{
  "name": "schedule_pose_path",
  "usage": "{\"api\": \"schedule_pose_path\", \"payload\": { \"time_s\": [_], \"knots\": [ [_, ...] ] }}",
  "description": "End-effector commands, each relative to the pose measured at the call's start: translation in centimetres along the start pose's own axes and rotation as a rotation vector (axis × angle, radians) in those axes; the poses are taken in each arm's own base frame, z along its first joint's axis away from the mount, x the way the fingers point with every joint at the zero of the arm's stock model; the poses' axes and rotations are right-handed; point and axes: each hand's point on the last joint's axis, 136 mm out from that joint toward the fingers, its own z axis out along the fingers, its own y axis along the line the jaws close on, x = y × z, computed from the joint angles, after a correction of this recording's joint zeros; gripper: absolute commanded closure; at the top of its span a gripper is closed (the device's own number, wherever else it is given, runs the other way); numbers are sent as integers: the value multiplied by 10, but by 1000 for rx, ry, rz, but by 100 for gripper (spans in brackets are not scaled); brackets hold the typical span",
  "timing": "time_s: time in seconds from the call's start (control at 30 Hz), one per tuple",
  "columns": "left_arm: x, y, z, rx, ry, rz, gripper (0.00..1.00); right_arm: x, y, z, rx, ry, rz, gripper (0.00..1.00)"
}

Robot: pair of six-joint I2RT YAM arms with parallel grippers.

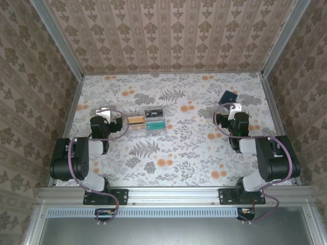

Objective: Take the credit cards out of the card holder

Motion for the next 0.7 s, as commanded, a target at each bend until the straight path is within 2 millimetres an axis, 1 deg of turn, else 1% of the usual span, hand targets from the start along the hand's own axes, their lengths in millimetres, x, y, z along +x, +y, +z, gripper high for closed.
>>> {"api": "schedule_pose_path", "payload": {
  "time_s": [0.0, 0.67],
  "knots": [
    [-18, 1, 2, 1, -51, 10, 0, -5, 0, 1, -10, -15, -10, 0],
    [-17, 2, 2, 9, -48, 0, 0, -4, 0, 1, -9, -14, -9, 0]
  ]
}}
